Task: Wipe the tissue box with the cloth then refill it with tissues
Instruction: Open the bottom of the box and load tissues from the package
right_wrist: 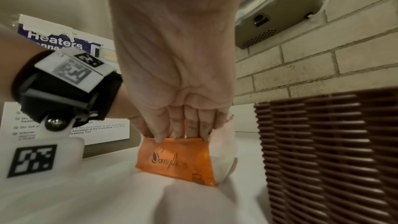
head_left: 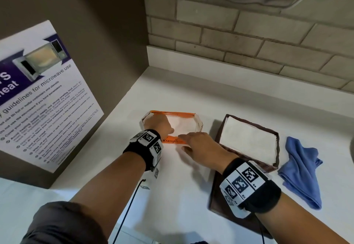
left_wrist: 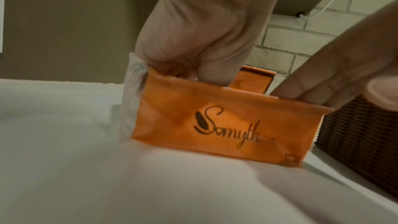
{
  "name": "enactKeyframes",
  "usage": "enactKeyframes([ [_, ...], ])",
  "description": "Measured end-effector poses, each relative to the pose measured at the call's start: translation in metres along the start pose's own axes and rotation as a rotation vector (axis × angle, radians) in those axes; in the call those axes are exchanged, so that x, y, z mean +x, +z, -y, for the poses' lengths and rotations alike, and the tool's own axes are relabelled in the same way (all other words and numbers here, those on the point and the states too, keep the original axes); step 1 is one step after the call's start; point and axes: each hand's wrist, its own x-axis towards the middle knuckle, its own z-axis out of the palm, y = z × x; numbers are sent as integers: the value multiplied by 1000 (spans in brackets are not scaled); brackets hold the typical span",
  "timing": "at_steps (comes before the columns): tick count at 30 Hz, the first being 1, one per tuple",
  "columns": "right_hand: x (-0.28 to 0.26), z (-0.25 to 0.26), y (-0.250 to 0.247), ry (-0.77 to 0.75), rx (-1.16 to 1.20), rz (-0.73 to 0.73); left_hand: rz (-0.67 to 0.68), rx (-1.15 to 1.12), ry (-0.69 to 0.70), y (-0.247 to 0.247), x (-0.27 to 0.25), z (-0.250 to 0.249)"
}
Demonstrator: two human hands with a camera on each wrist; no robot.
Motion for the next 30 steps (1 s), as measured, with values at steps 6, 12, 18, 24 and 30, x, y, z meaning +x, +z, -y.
enactKeyframes([
  [6, 2, -4, -3, -2, 29, -29, -4, -243, -42, -13, -8, 3],
  [12, 9, -9, 0, 53, -30, -45, 18, -462, -18, -41, -19, 14],
  [18, 15, -10, 0, 86, -63, -24, 169, -532, 141, -69, -40, 22],
  [24, 16, -9, -3, 139, -165, -68, 328, -916, 131, -88, -52, 28],
  [30, 4, -3, -20, 190, 87, -116, 229, -1114, 138, -100, -61, 43],
])
